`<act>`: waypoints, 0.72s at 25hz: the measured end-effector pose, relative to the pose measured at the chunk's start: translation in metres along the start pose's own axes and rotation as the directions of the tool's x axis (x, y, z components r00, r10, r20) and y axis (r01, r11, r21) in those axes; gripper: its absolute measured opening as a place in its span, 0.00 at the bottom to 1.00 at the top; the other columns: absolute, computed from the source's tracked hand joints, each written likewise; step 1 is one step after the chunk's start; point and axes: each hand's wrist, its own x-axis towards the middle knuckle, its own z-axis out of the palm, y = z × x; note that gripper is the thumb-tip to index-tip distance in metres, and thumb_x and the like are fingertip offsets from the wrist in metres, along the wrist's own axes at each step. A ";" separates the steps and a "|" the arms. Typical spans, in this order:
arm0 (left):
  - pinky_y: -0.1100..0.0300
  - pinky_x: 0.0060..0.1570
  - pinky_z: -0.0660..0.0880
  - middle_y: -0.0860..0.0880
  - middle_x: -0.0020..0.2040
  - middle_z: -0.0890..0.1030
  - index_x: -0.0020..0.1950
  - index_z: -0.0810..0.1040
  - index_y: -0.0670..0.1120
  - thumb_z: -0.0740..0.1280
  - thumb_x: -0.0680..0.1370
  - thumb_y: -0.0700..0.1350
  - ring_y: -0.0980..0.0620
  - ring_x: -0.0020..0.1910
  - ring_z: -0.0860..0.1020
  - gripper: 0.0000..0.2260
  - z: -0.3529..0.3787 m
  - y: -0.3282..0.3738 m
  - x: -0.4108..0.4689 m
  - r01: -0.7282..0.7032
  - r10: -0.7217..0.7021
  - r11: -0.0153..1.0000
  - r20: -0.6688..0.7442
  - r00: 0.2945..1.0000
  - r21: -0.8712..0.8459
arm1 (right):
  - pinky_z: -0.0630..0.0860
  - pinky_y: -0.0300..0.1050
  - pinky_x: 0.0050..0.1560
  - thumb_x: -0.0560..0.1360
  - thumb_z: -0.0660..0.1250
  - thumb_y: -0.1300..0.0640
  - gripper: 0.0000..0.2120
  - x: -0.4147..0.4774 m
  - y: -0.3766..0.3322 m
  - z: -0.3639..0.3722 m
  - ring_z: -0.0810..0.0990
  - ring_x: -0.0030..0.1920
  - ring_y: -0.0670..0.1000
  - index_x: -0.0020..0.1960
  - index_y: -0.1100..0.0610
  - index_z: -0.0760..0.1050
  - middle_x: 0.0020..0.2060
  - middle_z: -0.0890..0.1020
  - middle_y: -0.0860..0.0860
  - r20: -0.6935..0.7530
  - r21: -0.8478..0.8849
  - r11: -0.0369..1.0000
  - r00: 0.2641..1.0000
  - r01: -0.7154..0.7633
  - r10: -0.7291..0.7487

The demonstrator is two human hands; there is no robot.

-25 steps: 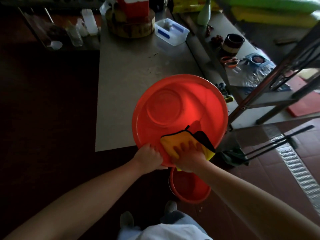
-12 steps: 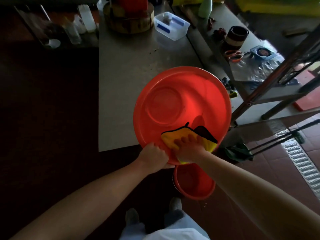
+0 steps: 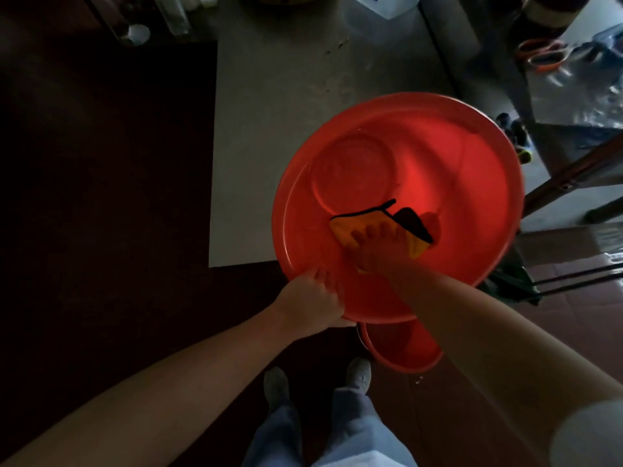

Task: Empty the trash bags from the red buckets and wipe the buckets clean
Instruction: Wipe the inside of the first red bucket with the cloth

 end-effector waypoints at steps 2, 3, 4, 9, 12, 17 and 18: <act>0.54 0.43 0.76 0.43 0.35 0.81 0.35 0.79 0.43 0.55 0.78 0.70 0.45 0.35 0.80 0.33 -0.002 -0.003 -0.001 0.006 -0.005 1.000 -0.012 1.000 0.015 | 0.44 0.67 0.75 0.75 0.38 0.29 0.37 -0.004 -0.002 -0.004 0.49 0.80 0.63 0.80 0.41 0.54 0.80 0.56 0.54 0.029 -0.012 1.000 0.999 -0.019 0.019; 0.55 0.41 0.76 0.44 0.34 0.81 0.34 0.79 0.44 0.57 0.77 0.71 0.45 0.34 0.79 0.32 -0.004 -0.005 -0.001 0.016 -0.015 1.000 -0.012 1.000 0.024 | 0.43 0.66 0.75 0.78 0.43 0.31 0.33 -0.010 -0.003 -0.005 0.49 0.80 0.63 0.80 0.41 0.54 0.81 0.56 0.53 0.037 -0.008 1.000 0.999 -0.026 0.026; 0.57 0.40 0.75 0.45 0.33 0.80 0.34 0.79 0.45 0.58 0.76 0.71 0.46 0.33 0.79 0.31 -0.007 -0.006 -0.001 0.021 -0.021 0.999 -0.001 1.000 0.026 | 0.43 0.66 0.75 0.80 0.46 0.33 0.31 -0.018 -0.003 -0.007 0.49 0.80 0.62 0.80 0.41 0.54 0.81 0.56 0.53 0.039 -0.016 1.000 0.999 -0.023 0.023; 0.59 0.36 0.72 0.48 0.28 0.79 0.28 0.78 0.48 0.64 0.70 0.74 0.49 0.27 0.77 0.30 -0.023 -0.016 0.003 0.006 -0.008 0.999 0.082 0.997 0.032 | 0.43 0.66 0.76 0.80 0.44 0.35 0.32 -0.088 -0.010 -0.022 0.47 0.81 0.60 0.81 0.42 0.48 0.82 0.51 0.50 0.116 -0.061 0.997 0.992 -0.044 0.051; 0.59 0.36 0.72 0.50 0.26 0.78 0.27 0.78 0.48 0.65 0.69 0.74 0.50 0.25 0.77 0.30 -0.030 -0.023 0.004 -0.006 0.003 1.000 0.157 0.988 0.017 | 0.45 0.66 0.76 0.78 0.41 0.32 0.34 -0.120 -0.012 -0.032 0.48 0.81 0.61 0.82 0.41 0.47 0.82 0.52 0.50 0.147 -0.085 0.995 0.986 -0.061 0.073; 0.54 0.47 0.69 0.47 0.42 0.84 0.43 0.82 0.47 0.55 0.77 0.71 0.46 0.41 0.83 0.31 -0.052 -0.027 0.003 -0.013 0.015 1.000 0.148 0.989 -0.018 | 0.45 0.68 0.75 0.76 0.38 0.29 0.37 -0.146 -0.013 -0.040 0.47 0.81 0.62 0.82 0.40 0.44 0.82 0.50 0.50 0.181 -0.125 0.989 0.978 -0.077 0.099; 0.54 0.46 0.69 0.47 0.42 0.84 0.44 0.82 0.47 0.54 0.77 0.71 0.46 0.41 0.83 0.31 -0.054 -0.028 0.003 -0.022 0.022 1.000 0.138 0.990 -0.002 | 0.45 0.68 0.75 0.76 0.38 0.29 0.37 -0.147 -0.014 -0.041 0.47 0.81 0.62 0.82 0.40 0.44 0.82 0.49 0.49 0.194 -0.118 0.989 0.975 -0.089 0.111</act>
